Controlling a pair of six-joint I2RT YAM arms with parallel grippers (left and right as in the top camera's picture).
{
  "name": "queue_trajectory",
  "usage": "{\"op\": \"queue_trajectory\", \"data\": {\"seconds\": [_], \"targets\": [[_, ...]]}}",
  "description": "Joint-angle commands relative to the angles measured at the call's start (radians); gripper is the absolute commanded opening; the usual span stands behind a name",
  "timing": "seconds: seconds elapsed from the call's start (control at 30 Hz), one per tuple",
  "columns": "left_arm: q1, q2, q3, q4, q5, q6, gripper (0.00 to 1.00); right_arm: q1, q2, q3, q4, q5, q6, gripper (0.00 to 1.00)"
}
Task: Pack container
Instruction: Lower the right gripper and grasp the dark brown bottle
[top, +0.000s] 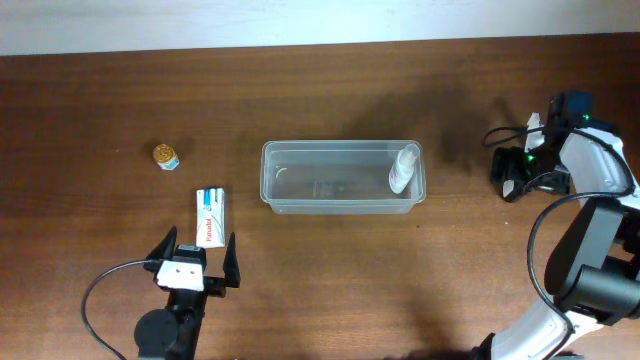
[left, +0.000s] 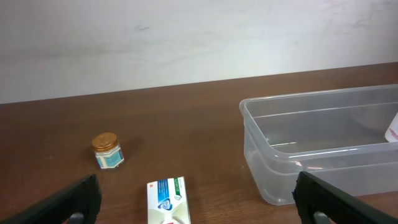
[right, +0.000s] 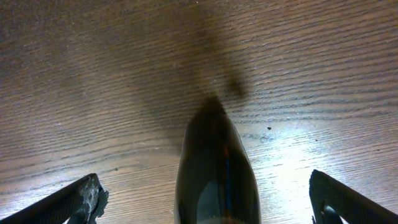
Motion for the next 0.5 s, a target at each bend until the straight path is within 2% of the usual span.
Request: {"op": "queue_trajectory", "data": {"seconds": [0.0,0.3,0.4,0.47], "targets": [[0.005,-0.005,-0.006,0.001,0.011,0.016,0.99,-0.006,0.008,-0.008,0.0,-0.014,-0.003,0.95],[0.005,-0.005,-0.006,0.001,0.011,0.016,0.99,-0.006,0.008,-0.008,0.002,-0.014,-0.002,0.68],[0.005,-0.005,-0.006,0.001,0.011,0.016,1.0,-0.006,0.008,-0.008,0.005,-0.014,-0.002,0.66],[0.005,-0.005,-0.006,0.001,0.011,0.016,0.99,-0.006,0.008,-0.008,0.008,-0.014,-0.002,0.59]]}}
